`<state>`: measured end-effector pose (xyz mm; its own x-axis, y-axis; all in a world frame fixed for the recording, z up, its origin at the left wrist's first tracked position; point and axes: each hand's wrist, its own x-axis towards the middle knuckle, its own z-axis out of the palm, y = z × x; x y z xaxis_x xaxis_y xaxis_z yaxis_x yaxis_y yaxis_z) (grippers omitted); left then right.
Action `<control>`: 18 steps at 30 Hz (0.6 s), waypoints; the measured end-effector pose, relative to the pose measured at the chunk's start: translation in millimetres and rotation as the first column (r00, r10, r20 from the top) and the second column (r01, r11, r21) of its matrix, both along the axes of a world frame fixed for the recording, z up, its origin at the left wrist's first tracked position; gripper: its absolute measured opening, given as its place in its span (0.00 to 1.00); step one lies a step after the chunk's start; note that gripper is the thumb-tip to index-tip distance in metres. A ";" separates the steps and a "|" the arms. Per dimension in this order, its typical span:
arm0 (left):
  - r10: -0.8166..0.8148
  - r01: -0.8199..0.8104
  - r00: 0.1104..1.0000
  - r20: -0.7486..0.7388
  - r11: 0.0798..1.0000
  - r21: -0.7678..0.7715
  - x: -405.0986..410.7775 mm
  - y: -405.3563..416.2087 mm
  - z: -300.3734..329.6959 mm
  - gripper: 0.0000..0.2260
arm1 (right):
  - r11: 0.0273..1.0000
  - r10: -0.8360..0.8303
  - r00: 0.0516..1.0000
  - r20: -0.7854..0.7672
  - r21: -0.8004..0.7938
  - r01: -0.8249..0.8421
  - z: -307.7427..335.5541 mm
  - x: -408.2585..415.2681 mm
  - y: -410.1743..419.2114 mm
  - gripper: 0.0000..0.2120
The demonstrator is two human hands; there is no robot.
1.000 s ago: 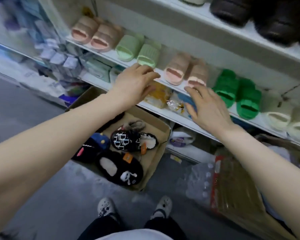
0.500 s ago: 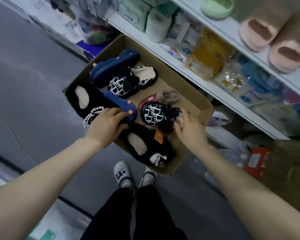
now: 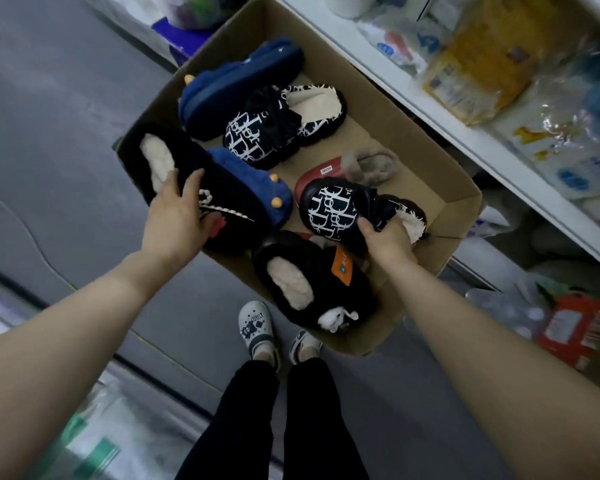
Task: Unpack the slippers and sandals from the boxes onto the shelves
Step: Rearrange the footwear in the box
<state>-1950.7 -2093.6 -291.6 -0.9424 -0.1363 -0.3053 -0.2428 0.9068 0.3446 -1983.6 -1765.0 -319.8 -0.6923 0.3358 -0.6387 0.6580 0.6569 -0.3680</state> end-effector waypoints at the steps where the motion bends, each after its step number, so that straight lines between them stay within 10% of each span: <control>1: 0.010 -0.010 1.000 0.024 1.000 -0.004 -5.1 0.9 -0.9 0.34 | 1.000 -0.020 1.000 -0.023 -0.003 0.020 0.3 -0.2 1.4 0.29; 12: 0.106 -0.115 0.987 0.119 0.990 0.076 -23.6 4.9 3.1 0.34 | 0.988 0.095 0.992 0.085 0.116 -0.104 27.7 -1.9 -1.6 0.32; 18: 0.057 -0.059 0.998 0.028 0.995 0.079 -19.7 10.6 3.4 0.34 | 0.784 0.599 0.798 -0.071 0.257 -0.565 40.3 50.7 -46.7 0.38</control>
<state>-1970.4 -2083.1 -288.2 -0.9252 -0.1649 -0.3417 -0.3041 0.8609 0.4079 -1932.9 -1811.6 -279.5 -0.8759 -0.0462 -0.4802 0.0764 0.9695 -0.2327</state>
